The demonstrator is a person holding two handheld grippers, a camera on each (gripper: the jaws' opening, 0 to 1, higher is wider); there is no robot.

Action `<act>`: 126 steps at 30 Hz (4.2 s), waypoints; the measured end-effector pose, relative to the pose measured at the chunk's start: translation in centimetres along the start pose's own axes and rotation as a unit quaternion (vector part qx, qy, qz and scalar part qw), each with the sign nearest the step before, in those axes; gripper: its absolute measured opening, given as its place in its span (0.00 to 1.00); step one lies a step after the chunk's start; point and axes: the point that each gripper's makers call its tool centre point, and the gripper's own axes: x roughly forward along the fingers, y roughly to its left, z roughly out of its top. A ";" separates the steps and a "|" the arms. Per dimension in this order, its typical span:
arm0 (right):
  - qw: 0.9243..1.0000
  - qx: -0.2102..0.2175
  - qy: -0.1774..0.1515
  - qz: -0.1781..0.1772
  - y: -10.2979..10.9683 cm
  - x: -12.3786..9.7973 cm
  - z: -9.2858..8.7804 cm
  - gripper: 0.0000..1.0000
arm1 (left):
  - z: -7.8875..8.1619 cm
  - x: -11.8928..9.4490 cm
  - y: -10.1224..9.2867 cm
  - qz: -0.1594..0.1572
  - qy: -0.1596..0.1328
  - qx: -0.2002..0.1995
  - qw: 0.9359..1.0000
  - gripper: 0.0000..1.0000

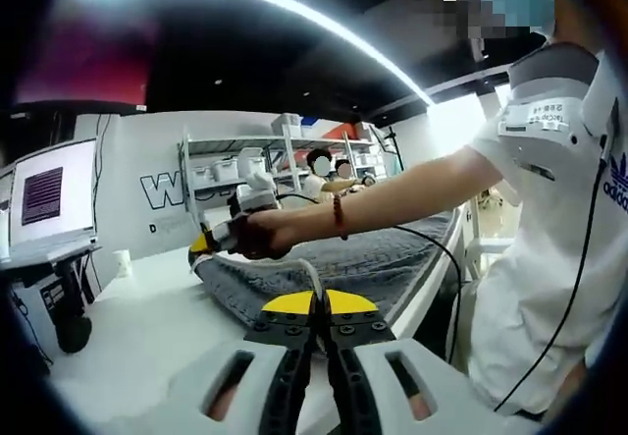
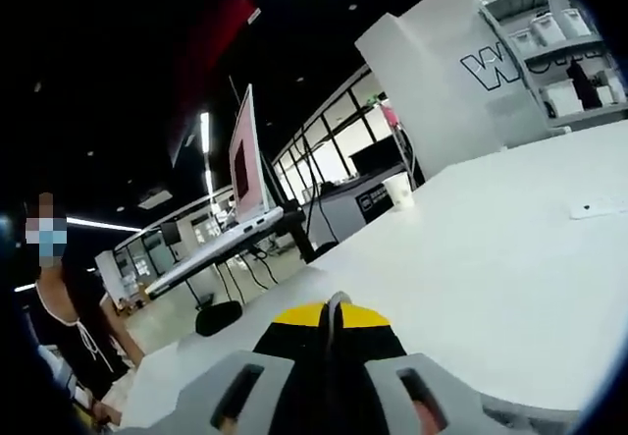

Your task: Open the folded towel by lifting each exposed corner and separating the folded layers until the towel lies flat within the target outline without major curled edges

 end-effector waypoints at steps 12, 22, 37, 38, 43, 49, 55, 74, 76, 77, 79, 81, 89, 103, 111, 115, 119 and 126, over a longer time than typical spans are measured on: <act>1.000 -0.007 0.020 0.018 1.2 0.7 -0.8 0.13 | -0.7 -0.2 0.8 0.017 0.011 -0.013 1.000 0.03; 0.999 -0.006 0.033 0.031 2.1 0.7 -1.3 0.16 | -0.7 -0.6 1.7 0.039 0.011 -0.017 0.999 0.07; 0.998 -0.014 0.053 0.035 1.7 0.4 -2.6 0.15 | -0.3 -1.9 3.7 0.089 -0.009 -0.046 0.995 0.02; 0.998 -0.015 0.053 0.035 1.7 0.3 -2.6 0.15 | -0.2 -2.0 3.9 0.092 -0.013 -0.052 0.994 0.02; 0.998 -0.017 0.054 0.036 1.6 0.3 -2.6 0.14 | -0.8 -2.6 4.1 0.104 0.004 -0.067 0.992 0.01; 0.997 -0.022 0.056 0.038 1.7 0.3 -2.8 0.14 | -1.8 -3.3 4.2 0.121 0.041 -0.062 0.990 0.02; 0.997 -0.027 0.057 0.038 1.8 0.2 -2.6 0.14 | -2.5 -3.8 4.6 0.133 0.060 -0.074 0.986 0.02; 0.997 -0.038 0.052 0.038 1.7 -0.6 -2.0 0.15 | -4.2 -5.7 6.0 0.191 0.110 -0.081 0.972 0.13; 0.997 -0.045 0.053 0.039 1.9 -0.6 -2.1 0.15 | -4.3 -6.0 6.3 0.201 0.115 -0.074 0.970 0.13; 0.997 -0.048 0.054 0.039 2.0 -0.7 -2.1 0.15 | -4.2 -6.2 6.6 0.209 0.112 -0.073 0.969 0.13; 0.996 -0.054 0.055 0.038 2.2 -1.2 -2.2 0.15 | -3.8 -6.5 6.7 0.213 0.101 -0.077 0.969 0.13; 0.995 -0.066 0.056 0.038 2.1 -1.3 -1.9 0.16 | -3.5 -6.3 6.6 0.211 0.095 -0.076 0.970 0.14; 0.992 -0.105 0.058 0.031 2.3 -2.6 -2.5 0.22 | -2.6 -4.7 5.9 0.185 0.089 -0.040 0.978 0.18; 0.984 -0.166 0.059 0.024 2.4 -5.8 -3.3 0.32 | -0.8 -2.2 5.4 0.143 0.021 -0.057 0.988 0.33; 0.984 -0.170 0.057 0.024 2.5 -7.5 -3.4 0.37 | -0.5 -1.2 4.7 0.129 0.018 -0.057 0.990 0.35; 0.980 -0.186 0.062 0.017 2.3 -8.5 -3.6 0.39 | -0.3 0.3 3.9 0.111 0.020 -0.050 0.992 0.36; 0.980 -0.189 0.052 0.020 2.4 -9.6 -3.4 0.41 | -0.2 1.5 2.8 0.084 0.019 -0.046 0.995 0.37; 0.979 -0.197 0.047 0.016 1.9 -11.3 -3.3 0.44 | 0.1 3.4 1.9 0.066 0.023 -0.049 0.996 0.40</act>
